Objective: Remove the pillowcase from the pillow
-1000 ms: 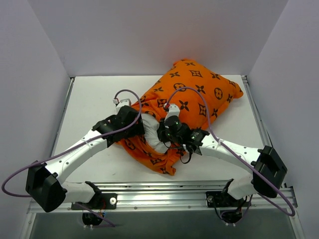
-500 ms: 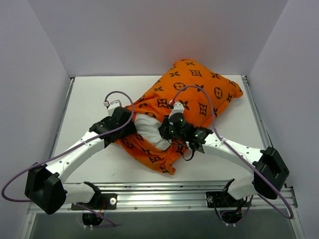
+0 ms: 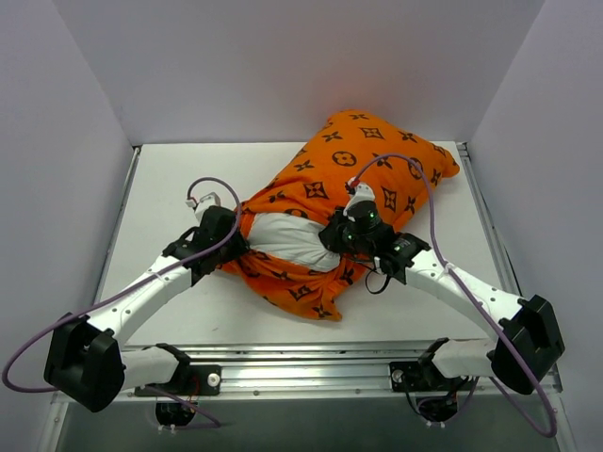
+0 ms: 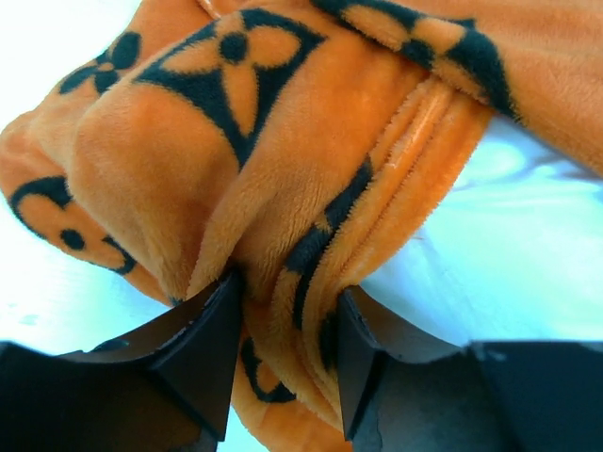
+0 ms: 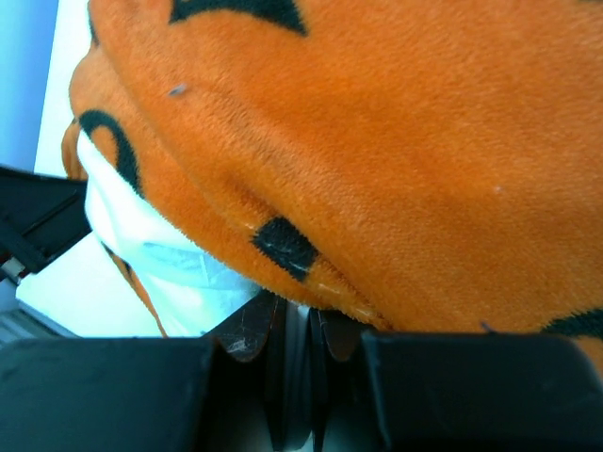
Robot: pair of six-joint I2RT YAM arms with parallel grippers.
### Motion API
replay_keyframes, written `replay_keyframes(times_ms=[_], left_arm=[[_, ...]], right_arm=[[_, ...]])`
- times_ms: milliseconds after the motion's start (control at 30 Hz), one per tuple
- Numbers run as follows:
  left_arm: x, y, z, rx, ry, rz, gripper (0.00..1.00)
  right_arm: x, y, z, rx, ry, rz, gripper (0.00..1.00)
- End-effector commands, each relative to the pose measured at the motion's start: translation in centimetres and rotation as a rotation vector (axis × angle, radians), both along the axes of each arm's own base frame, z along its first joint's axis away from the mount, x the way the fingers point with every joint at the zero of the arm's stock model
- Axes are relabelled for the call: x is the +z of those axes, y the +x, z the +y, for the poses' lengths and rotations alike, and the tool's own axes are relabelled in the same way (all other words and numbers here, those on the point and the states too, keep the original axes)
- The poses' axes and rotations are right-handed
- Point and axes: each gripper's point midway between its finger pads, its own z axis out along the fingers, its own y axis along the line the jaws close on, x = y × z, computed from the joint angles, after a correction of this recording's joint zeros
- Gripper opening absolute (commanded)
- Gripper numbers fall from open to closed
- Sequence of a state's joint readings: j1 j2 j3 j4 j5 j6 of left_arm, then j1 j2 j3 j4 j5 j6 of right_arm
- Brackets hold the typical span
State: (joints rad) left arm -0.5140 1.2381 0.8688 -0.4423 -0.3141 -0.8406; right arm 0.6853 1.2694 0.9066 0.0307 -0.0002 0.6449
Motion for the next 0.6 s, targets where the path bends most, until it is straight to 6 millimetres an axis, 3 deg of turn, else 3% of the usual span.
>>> replay_keyframes(times_ms=[0, 100, 133, 167, 200, 267, 300, 367, 433, 567], left_arm=[[-3.8, -0.5, 5.1, 0.068, 0.161, 0.081, 0.19], [-4.0, 1.0, 2.1, -0.051, 0.071, 0.046, 0.03], [-3.6, 1.7, 1.2, -0.079, 0.047, 0.015, 0.02], [-3.6, 1.9, 0.6, -0.103, 0.027, 0.007, 0.02], [-3.4, 2.5, -0.2, -0.127, 0.004, -0.019, 0.02], [-3.1, 2.5, -1.2, -0.169, -0.031, -0.034, 0.02], [-2.3, 2.8, -1.7, -0.185, -0.052, -0.069, 0.02], [-2.1, 2.6, -1.9, -0.204, -0.067, -0.090, 0.02], [-1.1, 2.7, -2.0, -0.209, -0.078, -0.132, 0.02], [-0.1, 2.4, -2.1, -0.228, -0.096, -0.168, 0.02]], right_arm=[[2.4, 1.8, -3.4, -0.038, -0.071, -0.125, 0.00], [4.0, 0.6, -0.7, 0.101, -0.078, -0.161, 0.00], [4.3, 0.5, -0.2, 0.139, -0.119, -0.191, 0.00], [3.9, -1.1, 0.8, 0.201, -0.164, -0.177, 0.00], [5.7, -0.9, 1.3, 0.205, -0.185, -0.223, 0.07], [6.1, -1.6, 1.9, 0.280, -0.274, -0.247, 0.18], [8.0, -1.9, 2.8, 0.301, -0.269, -0.284, 0.30], [8.9, -2.2, 3.0, 0.345, -0.315, -0.309, 0.46], [10.9, -2.3, 3.9, 0.373, -0.314, -0.353, 0.53], [12.2, -2.9, 6.5, 0.494, -0.337, -0.402, 0.66]])
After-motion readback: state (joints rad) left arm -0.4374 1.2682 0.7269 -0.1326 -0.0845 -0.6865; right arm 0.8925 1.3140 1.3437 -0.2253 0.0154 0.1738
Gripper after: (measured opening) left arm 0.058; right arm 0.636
